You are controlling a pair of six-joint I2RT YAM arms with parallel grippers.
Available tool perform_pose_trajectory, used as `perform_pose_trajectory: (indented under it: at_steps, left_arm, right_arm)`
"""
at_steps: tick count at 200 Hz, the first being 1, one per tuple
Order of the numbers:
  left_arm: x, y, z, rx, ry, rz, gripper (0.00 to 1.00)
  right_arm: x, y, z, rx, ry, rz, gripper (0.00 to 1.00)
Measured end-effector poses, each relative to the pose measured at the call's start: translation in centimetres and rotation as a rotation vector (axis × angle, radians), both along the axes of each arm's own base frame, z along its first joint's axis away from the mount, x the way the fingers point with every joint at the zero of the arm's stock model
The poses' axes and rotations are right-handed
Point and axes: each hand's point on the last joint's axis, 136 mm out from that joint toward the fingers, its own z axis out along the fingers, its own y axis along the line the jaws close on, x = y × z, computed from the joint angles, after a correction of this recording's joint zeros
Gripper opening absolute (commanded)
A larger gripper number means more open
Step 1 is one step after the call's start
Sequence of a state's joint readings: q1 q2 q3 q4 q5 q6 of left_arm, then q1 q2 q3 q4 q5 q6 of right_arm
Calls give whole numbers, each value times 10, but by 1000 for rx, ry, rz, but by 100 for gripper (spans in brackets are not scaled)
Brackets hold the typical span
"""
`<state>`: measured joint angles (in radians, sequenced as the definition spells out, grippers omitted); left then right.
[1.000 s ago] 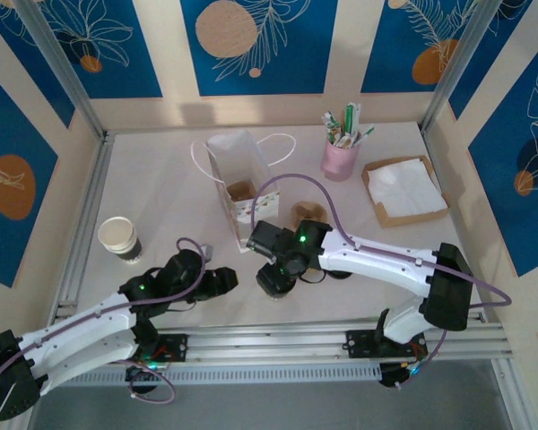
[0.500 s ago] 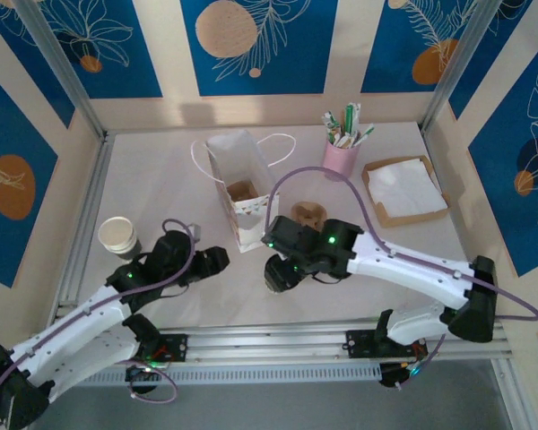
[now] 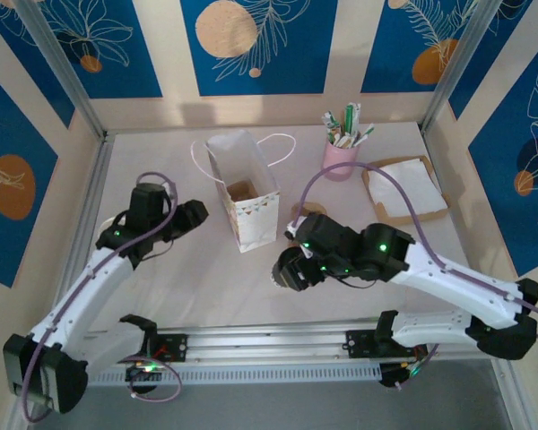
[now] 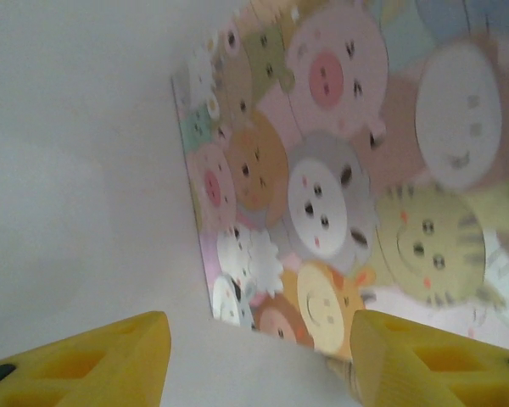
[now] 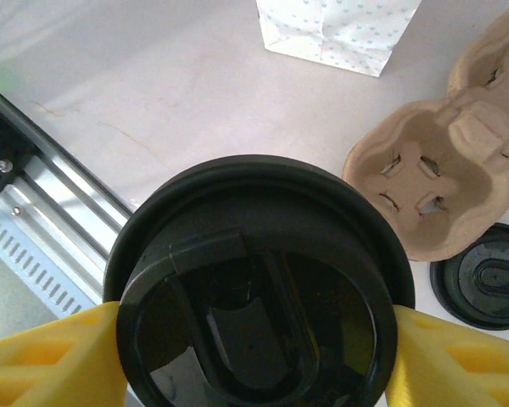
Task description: Pack the takeout coffee
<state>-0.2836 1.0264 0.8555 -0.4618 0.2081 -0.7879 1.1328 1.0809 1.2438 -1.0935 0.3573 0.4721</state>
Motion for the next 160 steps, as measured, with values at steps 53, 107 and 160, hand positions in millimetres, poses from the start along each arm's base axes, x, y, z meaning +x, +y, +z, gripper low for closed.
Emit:
perform_pose_trajectory:
  at_steps: [53, 107, 160]
  left_arm:
    - [67, 30, -2, -3, 40, 81, 56]
    - [164, 41, -4, -28, 48, 65, 54]
    - [253, 19, -7, -110, 8, -58, 50]
  right_arm:
    - [-5, -17, 45, 145, -67, -19, 70]
    - [-1, -26, 88, 256, -127, -48, 69]
    - [13, -32, 128, 334, -188, -103, 70]
